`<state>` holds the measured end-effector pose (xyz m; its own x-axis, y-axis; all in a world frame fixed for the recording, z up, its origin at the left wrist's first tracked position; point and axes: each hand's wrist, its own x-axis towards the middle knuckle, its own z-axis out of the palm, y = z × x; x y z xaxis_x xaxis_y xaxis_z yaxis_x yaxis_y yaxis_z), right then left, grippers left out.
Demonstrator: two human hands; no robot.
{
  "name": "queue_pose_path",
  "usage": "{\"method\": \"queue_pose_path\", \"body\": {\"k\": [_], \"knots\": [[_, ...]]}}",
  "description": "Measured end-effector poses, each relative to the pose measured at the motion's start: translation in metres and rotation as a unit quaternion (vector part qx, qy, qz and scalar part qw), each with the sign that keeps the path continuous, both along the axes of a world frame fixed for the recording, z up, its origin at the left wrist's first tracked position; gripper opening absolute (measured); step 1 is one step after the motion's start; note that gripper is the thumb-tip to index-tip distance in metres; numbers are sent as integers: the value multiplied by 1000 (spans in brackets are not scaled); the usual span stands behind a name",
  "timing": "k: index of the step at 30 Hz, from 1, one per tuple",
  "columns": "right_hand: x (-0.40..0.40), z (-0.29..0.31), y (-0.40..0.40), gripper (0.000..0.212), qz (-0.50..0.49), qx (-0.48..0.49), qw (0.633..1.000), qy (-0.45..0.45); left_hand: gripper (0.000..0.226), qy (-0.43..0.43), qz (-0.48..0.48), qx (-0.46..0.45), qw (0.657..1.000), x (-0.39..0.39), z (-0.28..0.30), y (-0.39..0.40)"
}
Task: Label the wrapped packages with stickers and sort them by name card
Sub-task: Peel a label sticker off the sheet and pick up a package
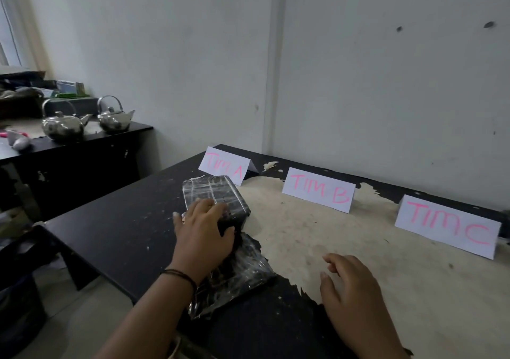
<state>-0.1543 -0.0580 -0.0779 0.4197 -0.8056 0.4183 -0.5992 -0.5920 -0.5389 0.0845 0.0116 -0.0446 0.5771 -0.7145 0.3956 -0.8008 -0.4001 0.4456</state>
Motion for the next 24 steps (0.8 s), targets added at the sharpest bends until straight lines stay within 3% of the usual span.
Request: {"method": "queue_pose_path", "body": {"k": [4,12,18,24], "knots": [[0,-3,-5,23,-6,12,1000,-16,57,6,-7,51,999,19,-7,-6],[0,-3,-7,19,-6,17,999,-34,43,-21,-19,-86,996,14,-5,3],[-8,4,-7,19,-40,24,997,-69,46,-54,-71,-148,985,-14,13,-5],[-47,25,-8,32,-95,125,985,-68,46,-54,-150,-160,974,-82,25,-25]]}}
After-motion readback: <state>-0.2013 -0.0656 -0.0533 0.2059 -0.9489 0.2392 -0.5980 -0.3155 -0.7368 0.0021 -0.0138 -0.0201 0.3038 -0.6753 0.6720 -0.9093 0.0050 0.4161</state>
